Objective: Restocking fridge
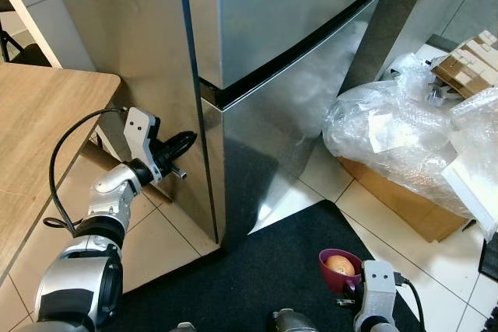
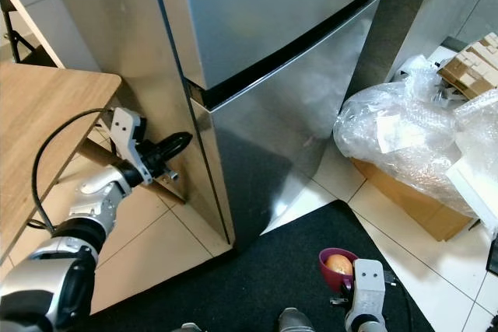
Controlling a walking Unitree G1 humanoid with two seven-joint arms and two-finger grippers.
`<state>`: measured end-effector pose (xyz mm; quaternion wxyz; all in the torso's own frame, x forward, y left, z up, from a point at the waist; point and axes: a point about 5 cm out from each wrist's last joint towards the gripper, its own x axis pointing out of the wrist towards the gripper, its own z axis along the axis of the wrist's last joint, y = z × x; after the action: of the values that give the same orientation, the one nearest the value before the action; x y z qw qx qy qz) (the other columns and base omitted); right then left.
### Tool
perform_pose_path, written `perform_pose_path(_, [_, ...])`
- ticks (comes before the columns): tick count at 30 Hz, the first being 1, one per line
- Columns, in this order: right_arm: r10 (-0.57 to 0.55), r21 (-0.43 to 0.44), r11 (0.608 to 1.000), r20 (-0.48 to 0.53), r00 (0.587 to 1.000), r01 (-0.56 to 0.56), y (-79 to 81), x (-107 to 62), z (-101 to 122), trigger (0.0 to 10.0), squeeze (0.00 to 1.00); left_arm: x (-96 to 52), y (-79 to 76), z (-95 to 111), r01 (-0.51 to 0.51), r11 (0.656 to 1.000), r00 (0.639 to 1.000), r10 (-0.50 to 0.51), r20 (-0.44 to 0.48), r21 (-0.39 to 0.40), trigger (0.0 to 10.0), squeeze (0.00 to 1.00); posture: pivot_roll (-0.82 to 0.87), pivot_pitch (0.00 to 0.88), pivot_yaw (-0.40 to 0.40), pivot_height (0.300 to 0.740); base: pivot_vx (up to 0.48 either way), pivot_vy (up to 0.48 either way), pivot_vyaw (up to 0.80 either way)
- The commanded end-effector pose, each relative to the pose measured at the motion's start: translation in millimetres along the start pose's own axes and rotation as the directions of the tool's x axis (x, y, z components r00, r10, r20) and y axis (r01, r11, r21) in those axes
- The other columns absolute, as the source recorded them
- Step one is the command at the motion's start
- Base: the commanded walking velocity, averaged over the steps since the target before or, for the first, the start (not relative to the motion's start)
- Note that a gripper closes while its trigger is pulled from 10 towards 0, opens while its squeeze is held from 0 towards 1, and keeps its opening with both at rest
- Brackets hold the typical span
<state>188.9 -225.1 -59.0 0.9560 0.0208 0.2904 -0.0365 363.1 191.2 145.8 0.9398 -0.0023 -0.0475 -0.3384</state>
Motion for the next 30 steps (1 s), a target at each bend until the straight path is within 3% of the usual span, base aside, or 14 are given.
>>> perform_pose_path(1, [-0.016,0.001,1.000,0.003,1.000,0.016,-5.7,-3.2,-2,10.0,0.00,-0.8,1.1,-2,-0.030,0.999,0.999,0.030,-0.016,0.033,10.0,0.00,-0.18,0.202,0.018,0.740,0.000,0.000,0.00])
perform_pose_path(4, [-0.019,0.000,1.000,0.002,1.000,0.019,-7.2,-3.7,-3,10.0,0.00,-0.2,5.9,3,-0.097,0.994,0.995,0.097,0.010,0.049,10.0,0.00,-0.18,0.202,0.017,0.740,0.000,0.000,0.00])
perform_pose_path(11, [-0.019,-0.002,1.000,-0.002,1.000,0.019,-7.8,-4.0,-3,10.0,0.00,2.9,2.9,1,-0.097,0.994,0.995,0.097,0.019,0.040,10.0,0.00,-0.18,0.203,0.015,0.740,0.000,0.000,0.00])
perform_pose_path(20, [-0.013,-0.009,1.000,0.005,1.000,0.013,-7.8,-2.7,-1,10.0,0.00,21.4,-24.2,-12,-0.048,0.999,0.999,0.048,0.018,0.011,10.0,0.00,-0.19,0.199,0.009,0.740,0.000,0.000,0.00])
perform_pose_path(30, [-0.015,-0.016,1.000,0.011,1.000,0.016,-11.3,-2.6,2,10.0,0.00,30.9,-32.6,-14,-0.054,0.998,0.999,0.054,0.002,0.020,10.0,0.00,-0.20,0.198,0.008,0.740,0.000,0.000,0.00])
